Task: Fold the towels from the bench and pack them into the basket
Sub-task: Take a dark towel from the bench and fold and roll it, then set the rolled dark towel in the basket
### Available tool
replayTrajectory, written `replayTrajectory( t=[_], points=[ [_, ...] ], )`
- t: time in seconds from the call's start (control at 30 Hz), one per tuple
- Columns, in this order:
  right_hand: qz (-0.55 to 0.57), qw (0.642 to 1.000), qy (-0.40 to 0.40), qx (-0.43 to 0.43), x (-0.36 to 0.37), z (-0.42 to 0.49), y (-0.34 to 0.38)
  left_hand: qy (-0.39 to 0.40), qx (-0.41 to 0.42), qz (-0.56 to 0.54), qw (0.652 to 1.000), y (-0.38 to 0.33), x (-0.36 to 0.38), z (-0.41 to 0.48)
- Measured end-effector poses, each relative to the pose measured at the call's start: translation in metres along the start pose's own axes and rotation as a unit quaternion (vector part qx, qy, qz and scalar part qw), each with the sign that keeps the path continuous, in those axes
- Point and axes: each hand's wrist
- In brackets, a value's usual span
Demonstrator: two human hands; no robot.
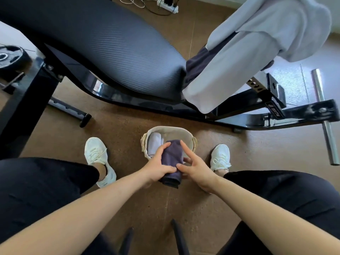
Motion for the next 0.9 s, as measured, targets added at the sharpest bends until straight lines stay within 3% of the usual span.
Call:
replayTrajectory(
  t=[0.27, 0.43, 0.53, 0.7, 0.9],
  points=[
    [-0.117, 0.991, -0.016, 0.066, -0.033, 0.114, -0.036, -0.014, -0.066, 0.011, 0.998, 0.05, -0.001, 0.086],
    [-0.236, 0.969, -0.053, 0.042, -0.054, 0.177, -0.06, -0.026, -0.104, 0.077, 0.991, 0.082, -0.02, 0.129],
    [-0.275, 0.958, -0.074, 0.023, -0.068, 0.213, -0.074, -0.113, -0.105, 0.172, 0.973, 0.096, -0.044, 0.137],
    [-0.306, 0.946, -0.105, -0.014, -0.078, 0.269, -0.11, -0.273, -0.119, 0.28, 0.913, 0.127, -0.08, 0.139],
    [-0.351, 0.935, -0.046, 0.002, -0.067, 0.297, -0.147, -0.217, -0.121, 0.307, 0.919, 0.143, -0.086, 0.149]
  ],
)
Point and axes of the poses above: each hand's wrist, its own z-axis towards the middle knuckle, its own x-axis out of the palm, y = z × x, and after that the axes turned 2 degrees about z, right-handed
